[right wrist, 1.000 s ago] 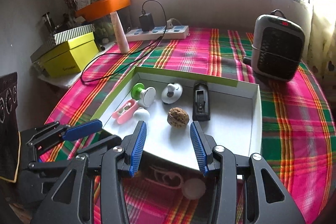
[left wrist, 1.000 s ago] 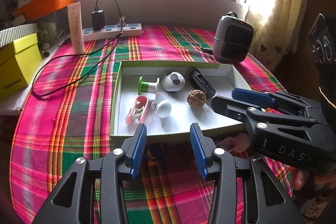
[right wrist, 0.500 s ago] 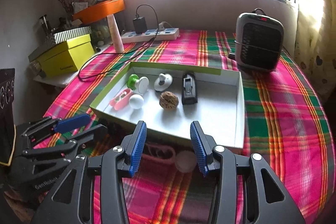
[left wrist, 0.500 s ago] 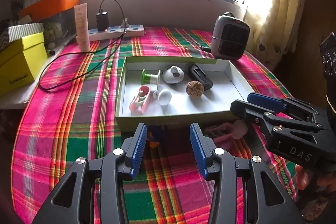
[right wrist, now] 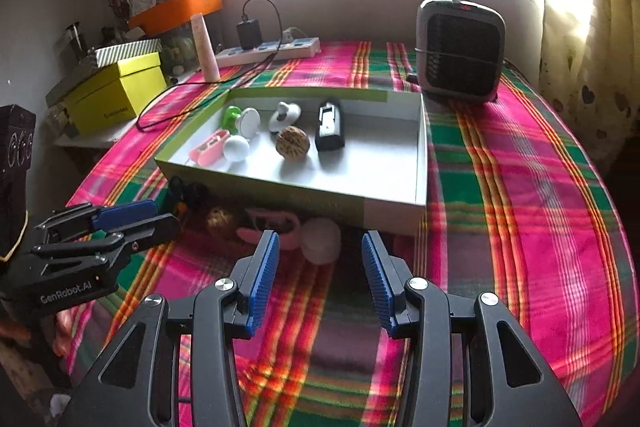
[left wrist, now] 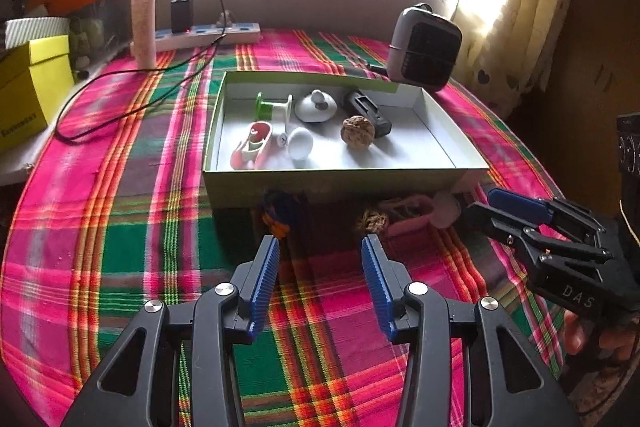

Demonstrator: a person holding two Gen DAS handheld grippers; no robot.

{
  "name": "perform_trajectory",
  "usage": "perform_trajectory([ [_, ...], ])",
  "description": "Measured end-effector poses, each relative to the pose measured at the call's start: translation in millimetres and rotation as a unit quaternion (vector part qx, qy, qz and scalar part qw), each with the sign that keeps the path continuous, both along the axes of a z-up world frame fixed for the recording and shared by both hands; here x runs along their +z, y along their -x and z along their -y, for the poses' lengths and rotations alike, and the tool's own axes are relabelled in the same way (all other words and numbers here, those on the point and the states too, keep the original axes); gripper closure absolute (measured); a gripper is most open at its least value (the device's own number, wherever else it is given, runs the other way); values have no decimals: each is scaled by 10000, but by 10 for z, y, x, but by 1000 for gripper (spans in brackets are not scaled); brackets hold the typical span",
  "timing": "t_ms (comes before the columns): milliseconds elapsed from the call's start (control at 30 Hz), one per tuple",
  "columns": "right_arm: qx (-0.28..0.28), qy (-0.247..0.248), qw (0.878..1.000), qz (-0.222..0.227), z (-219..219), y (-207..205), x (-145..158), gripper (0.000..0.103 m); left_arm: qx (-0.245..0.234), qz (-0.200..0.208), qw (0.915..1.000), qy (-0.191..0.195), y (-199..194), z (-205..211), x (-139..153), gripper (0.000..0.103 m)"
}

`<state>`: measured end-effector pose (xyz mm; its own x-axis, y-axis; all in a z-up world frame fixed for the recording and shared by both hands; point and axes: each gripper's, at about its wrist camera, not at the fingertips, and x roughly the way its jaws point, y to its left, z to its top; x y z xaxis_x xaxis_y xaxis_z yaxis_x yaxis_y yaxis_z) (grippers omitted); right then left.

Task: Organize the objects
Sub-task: 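Withdraw both open tools out of the box, then move left tool onto the small blue-orange toy and close on it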

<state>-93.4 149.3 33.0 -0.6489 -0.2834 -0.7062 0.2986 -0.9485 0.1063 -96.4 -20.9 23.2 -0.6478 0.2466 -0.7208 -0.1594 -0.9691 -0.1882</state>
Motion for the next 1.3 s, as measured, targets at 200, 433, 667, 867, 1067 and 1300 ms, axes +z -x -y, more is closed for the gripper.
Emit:
perform_trajectory([
  [200,-48,21,10000,56,-51,-38,-56,58,66,97,9999,-3,28,34,-62,61],
  [433,-45,69,9999,135,-80,-5,-89,58,213,160,9996,-31,90,109,-103,61],
  [667,-54,46,9998,185,-81,32,-113,58,269,206,9994,106,253,79,-135,61],
  [867,27,25,9997,245,-51,106,-132,58,319,251,9991,120,321,61,-163,61],
  [1067,105,4,9997,233,-17,122,-129,58,429,217,9988,106,332,91,-165,70],
  [1300,170,-50,9997,188,30,119,-109,58,456,215,9987,18,348,141,-167,81],
])
